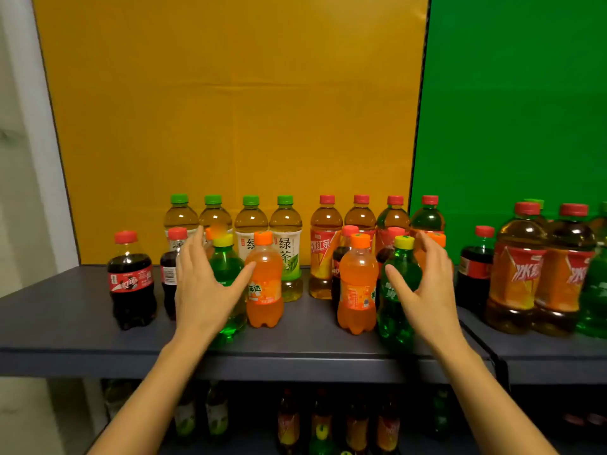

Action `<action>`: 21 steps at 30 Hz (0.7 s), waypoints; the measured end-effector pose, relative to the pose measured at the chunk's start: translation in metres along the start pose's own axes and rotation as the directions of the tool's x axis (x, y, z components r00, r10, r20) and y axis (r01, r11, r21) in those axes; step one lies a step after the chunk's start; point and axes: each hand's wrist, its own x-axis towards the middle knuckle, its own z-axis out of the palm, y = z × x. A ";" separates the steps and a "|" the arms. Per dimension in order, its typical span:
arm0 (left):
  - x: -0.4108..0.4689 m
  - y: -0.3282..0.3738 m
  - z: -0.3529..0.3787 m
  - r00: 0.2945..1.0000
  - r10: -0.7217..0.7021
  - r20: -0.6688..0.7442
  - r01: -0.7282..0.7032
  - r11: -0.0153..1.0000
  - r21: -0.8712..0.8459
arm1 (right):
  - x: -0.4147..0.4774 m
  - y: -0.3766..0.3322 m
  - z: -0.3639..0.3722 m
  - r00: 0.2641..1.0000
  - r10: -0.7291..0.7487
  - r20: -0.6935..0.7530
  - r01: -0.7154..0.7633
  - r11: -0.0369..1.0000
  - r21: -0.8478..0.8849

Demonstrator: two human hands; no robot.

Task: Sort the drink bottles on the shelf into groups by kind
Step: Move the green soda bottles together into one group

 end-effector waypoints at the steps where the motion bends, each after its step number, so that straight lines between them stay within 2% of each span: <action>1: 0.002 -0.003 0.003 1.000 -0.018 -0.021 0.019 1.000 0.008 | 0.001 0.002 0.004 1.000 0.021 0.009 -0.021 1.000 0.002; 4: 0.003 -0.015 0.015 0.999 -0.017 -0.047 0.019 0.999 0.045 | -0.001 0.007 0.015 0.999 0.040 0.020 -0.040 0.999 -0.001; 9: 0.000 -0.029 0.031 0.988 0.034 -0.147 -0.032 0.999 0.014 | -0.007 0.017 0.026 0.995 0.010 -0.097 -0.007 0.999 0.036; 14: -0.004 -0.037 0.033 0.983 0.049 -0.175 -0.088 0.971 -0.222 | -0.015 0.021 0.032 0.986 0.065 -0.156 -0.043 0.989 0.140; 19: -0.008 -0.032 0.030 0.997 0.007 -0.079 -0.043 0.883 -0.468 | -0.031 0.018 0.036 0.941 0.329 -0.076 -0.292 0.906 0.307; 21: -0.011 -0.024 0.029 0.996 -0.009 -0.094 -0.044 0.840 -0.541 | -0.033 0.015 0.034 0.927 0.371 -0.053 -0.332 0.879 0.342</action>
